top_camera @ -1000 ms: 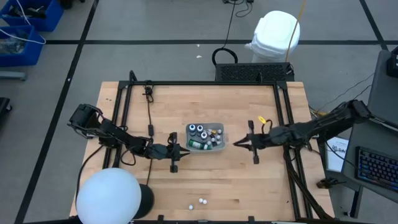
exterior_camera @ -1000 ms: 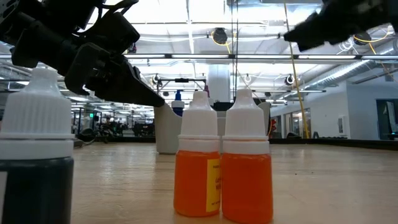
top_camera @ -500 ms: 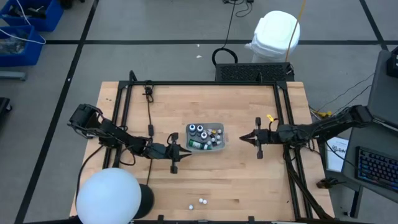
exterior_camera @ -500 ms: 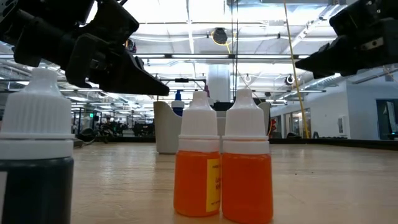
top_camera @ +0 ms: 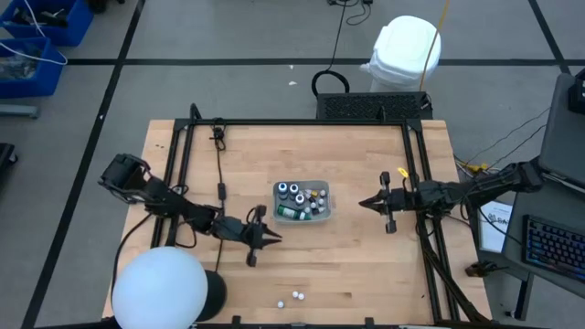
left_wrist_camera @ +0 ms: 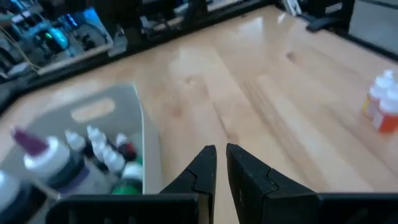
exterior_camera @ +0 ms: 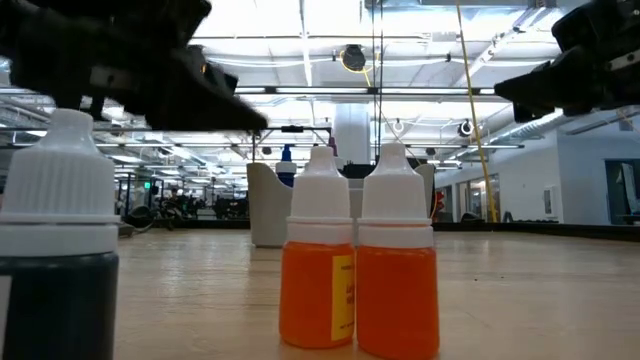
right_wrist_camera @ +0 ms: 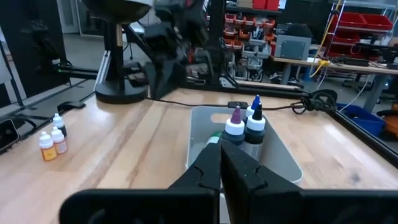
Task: Pick & Place food coloring
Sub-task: Put the small black food coloring bottle into the gray bin
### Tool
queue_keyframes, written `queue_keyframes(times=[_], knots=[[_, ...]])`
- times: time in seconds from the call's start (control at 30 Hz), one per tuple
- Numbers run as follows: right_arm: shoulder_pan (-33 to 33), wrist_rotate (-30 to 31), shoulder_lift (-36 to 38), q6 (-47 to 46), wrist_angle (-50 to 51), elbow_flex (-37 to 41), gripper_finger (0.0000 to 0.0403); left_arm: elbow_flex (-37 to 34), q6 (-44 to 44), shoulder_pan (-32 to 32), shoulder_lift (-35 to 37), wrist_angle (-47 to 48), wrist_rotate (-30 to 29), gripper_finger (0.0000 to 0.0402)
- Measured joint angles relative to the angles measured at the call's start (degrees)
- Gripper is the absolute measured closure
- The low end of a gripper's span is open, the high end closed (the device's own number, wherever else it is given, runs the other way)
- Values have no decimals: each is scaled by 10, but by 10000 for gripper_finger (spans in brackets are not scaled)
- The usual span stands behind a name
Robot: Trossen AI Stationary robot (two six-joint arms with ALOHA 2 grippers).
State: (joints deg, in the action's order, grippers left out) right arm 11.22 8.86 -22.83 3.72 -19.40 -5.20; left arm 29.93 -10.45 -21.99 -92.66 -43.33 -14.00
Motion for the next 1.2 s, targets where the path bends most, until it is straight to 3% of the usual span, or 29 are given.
queue_keyframes(times=[0.1,0.2,0.37,0.57,0.77,0.93,1.2], knots=[[0,0,1,7,0,2,403,55,-9,-26,1,68,-37,355],[0,0,1,15,0,2,403,151,27,-56,0,237,-56,367],[0,0,1,16,0,2,403,307,149,-107,-42,480,-58,394],[0,0,1,0,4,2,403,461,199,-146,-91,648,-48,397],[0,1,-2,-16,4,3,403,533,205,-129,-124,723,19,389],[0,2,-7,-11,-59,23,403,538,180,-93,-132,724,88,397],[0,3,-7,28,-60,25,403,538,182,-40,-177,736,171,397]])
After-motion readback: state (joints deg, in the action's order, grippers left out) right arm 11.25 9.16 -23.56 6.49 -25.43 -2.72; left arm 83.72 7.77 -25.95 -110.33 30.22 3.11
